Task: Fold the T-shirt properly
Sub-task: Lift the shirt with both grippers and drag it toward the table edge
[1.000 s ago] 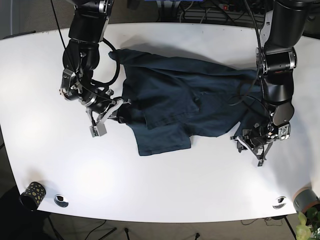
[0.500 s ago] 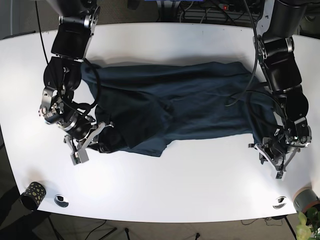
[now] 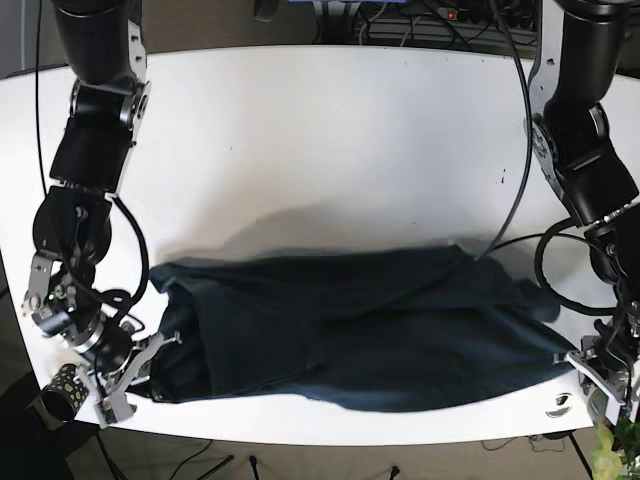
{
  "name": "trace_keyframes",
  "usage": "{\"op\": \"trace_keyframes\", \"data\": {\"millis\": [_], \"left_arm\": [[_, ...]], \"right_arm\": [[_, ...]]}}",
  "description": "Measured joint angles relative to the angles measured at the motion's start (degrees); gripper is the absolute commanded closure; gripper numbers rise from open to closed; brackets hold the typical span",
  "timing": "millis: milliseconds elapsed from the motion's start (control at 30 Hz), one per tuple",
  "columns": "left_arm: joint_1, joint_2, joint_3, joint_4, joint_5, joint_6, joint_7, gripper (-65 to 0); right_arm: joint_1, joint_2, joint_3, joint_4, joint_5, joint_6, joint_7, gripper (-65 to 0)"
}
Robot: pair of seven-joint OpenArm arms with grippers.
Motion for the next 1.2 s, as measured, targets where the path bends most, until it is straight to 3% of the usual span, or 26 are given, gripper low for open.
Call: {"op": "trace_keyframes", "data": {"millis": [267,533,833,1200], "left_arm": [[-7.8,-4.0,-0.3,-0.2,-0.5,-0.2,1.0,0.0],[-9.2,-4.8,-0.2,0.9,-1.5,-0.3,1.0,0.0],[-2.1,-4.6,-0.3,5.8,-2.2,-0.5,0.6,0.0],[12.9,-2.4,-2.0,14.3,-2.2,-0.7,0.9,0.0]], "right_arm": [[13.9,4.0,0.0,-4.4,0.6,0.76,-1.0,0.0],[20.2,4.7,0.0,-4.1,1.3,0.94,-5.6,0.0],[8.9,8.0,2.8,-2.0,6.7,0.7,-6.7,0.0],[-10.4,6.6,10.2,6.4,9.0,0.68,-6.8,0.0]]}}
